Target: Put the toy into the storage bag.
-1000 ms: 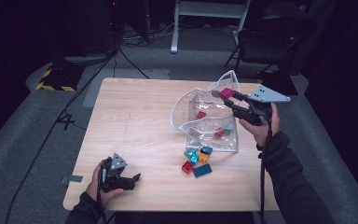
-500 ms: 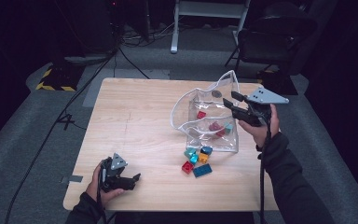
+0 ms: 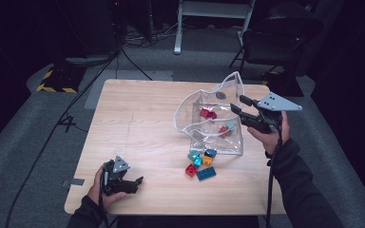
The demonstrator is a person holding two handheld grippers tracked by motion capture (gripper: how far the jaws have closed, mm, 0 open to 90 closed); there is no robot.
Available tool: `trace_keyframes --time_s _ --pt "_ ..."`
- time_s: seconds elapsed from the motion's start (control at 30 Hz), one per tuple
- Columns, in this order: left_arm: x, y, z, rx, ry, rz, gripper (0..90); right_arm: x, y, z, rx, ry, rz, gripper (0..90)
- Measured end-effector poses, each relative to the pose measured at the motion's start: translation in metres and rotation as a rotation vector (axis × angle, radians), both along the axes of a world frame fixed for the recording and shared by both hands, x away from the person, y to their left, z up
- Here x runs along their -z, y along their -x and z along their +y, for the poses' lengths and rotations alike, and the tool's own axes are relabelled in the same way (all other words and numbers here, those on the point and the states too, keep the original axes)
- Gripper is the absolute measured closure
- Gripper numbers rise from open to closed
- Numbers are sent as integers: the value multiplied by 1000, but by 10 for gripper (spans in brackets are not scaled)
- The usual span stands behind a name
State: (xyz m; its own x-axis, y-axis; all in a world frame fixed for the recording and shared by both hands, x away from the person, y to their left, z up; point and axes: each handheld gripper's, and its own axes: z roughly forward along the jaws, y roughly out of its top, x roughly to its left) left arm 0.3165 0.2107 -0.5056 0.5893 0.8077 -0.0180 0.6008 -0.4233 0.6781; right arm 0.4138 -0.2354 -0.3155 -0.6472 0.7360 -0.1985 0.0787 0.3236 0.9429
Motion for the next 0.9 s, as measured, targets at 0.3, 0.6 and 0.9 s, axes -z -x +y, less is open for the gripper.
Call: trace_keyframes --time_s 0.3,0.6,0.9 --pt "0 0 0 0 0 0 108 5 21 -11 -24 -6 -19 502" --pt "0 0 0 0 0 0 107 17 40 -18 -58 14 -18 469" --pt "0 0 0 0 0 0 108 48 57 -19 -101 58 4 455"
